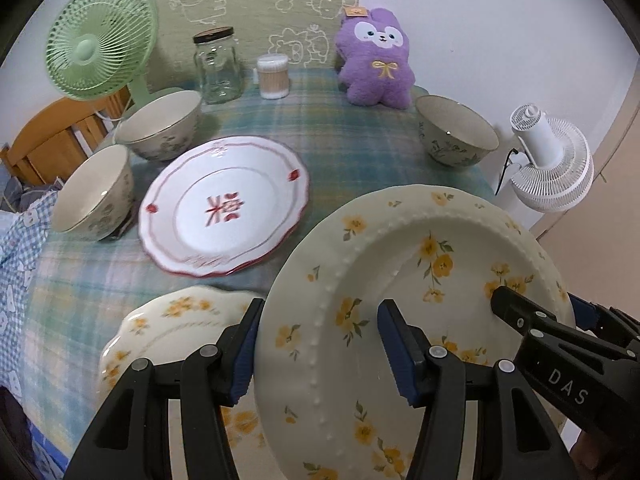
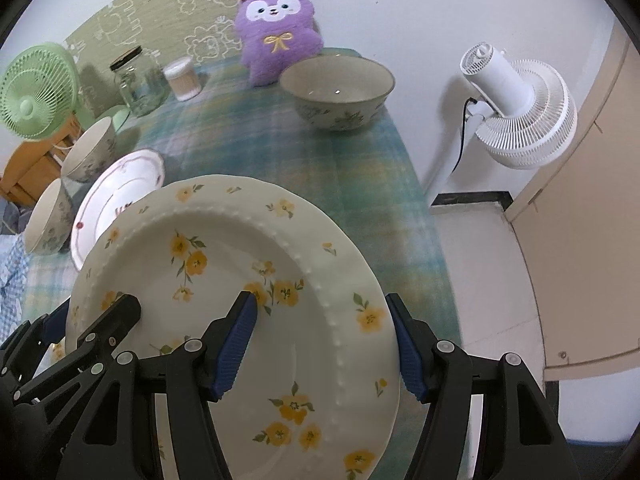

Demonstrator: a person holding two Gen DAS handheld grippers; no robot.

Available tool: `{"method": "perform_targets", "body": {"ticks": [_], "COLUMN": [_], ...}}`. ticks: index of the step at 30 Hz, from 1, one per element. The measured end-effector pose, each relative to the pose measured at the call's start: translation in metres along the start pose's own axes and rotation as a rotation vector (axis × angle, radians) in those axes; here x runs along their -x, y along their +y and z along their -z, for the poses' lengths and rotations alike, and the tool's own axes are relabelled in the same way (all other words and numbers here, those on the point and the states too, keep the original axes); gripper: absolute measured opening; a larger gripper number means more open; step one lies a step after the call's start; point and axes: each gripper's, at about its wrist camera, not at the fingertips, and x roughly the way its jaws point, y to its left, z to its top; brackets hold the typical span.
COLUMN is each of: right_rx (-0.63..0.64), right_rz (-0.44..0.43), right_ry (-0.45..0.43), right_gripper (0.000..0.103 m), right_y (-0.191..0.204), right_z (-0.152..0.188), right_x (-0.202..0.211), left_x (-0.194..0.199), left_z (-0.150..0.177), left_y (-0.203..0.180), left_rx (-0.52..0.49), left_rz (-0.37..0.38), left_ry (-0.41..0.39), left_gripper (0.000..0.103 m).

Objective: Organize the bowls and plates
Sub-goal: 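Carry the dotted-rim plate and lower it onto the scalloped yellow-flower plate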

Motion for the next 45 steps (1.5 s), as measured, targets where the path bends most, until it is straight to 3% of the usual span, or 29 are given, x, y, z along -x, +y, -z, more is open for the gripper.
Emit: {"method": "perform_targets", "body": {"ticks": [23, 38, 45], "right_rx": [0.011, 0.04, 0.045], "right_rz": [0.002, 0.015, 0.005], "right_ry": [0.053, 0.113, 0.113], "right_gripper": [0.068, 0.068, 0.068], "right_y": [0.099, 0.116, 0.115], "right_z": [0.064, 0.07, 0.07], "right_x": [0.001, -0.023, -0.024], "left_x": [0.008, -0.004, -0.006], "left_z": [0.065, 0.066, 0.065], "left_y": [0.106, 0.119, 0.118], "left_rx": [0.014, -0.003, -0.007], "left_rz": [-0.003, -0.033, -0.043], "left_ry": [0.071, 0.048, 0.043], "left_gripper": [0.058, 0.059, 0.064]}}
